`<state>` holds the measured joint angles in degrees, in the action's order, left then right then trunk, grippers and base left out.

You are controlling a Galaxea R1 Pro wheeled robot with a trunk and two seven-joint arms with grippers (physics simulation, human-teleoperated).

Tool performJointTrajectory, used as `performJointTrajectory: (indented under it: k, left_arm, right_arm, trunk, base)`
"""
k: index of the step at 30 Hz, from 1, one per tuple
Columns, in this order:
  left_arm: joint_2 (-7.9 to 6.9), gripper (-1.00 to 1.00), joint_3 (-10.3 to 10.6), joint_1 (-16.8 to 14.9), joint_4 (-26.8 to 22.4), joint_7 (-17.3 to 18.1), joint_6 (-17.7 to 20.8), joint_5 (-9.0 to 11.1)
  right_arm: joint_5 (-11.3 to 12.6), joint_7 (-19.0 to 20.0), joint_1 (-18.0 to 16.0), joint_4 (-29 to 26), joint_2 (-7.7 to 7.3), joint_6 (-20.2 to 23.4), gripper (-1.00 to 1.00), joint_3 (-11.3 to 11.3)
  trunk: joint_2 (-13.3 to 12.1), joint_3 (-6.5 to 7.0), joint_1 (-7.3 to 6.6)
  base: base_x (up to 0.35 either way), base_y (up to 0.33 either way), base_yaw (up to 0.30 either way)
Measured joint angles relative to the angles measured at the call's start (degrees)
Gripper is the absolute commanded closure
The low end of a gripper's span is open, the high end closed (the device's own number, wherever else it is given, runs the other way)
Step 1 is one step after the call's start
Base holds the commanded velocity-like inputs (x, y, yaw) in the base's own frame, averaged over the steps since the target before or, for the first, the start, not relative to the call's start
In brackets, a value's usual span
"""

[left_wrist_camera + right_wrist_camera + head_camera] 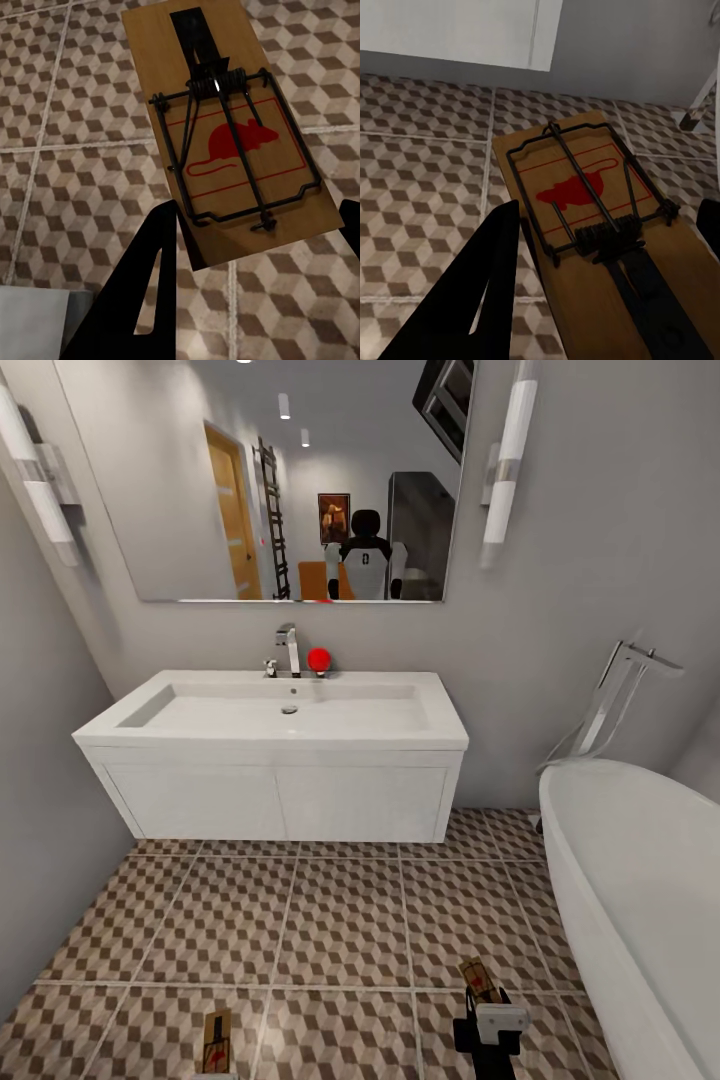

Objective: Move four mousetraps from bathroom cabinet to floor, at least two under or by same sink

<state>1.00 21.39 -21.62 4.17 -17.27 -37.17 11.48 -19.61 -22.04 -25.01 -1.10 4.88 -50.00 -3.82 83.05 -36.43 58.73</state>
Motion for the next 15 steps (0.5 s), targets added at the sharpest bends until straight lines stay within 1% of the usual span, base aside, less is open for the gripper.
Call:
performJointTrajectory:
  k: [9,12,14,15]
  left_arm:
    - [0.09,1.00,-0.15,0.01,-0.35,-0.16,0.00,-0.02]
    - [0.51,1.00,-0.27,0.00,-1.02,-0.35,0.35,-0.09]
    - [0.78,1.00,-0.42,0.00,-1.51,-0.44,1.98,-0.07]
    - [0.89,1.00,-0.43,-0.01,-2.22,-0.47,4.47,-0.13]
  right_arm:
    - [-0.01,0.10,0.00,-0.03,0.00,0.01,1.00,0.04]
    - [-0.08,-0.04,0.00,-0.14,0.22,0.12,1.00,0.13]
    - [-0.14,-0.16,0.00,-0.36,0.46,0.89,1.00,0.11]
    - [-0.23,-0.21,0.00,-0.70,0.81,2.18,1.00,0.16]
  trunk:
    - [0.00,0.00,0.00]
    - [0.00,0.00,0.00]
    - [0.00,0.00,0.00]
    - [0.00,0.00,0.00]
  base:
    - [0.000,0.000,0.000]
    - [0.000,0.000,0.000]
    - [0.000,0.000,0.000]
    - [0.000,0.000,0.000]
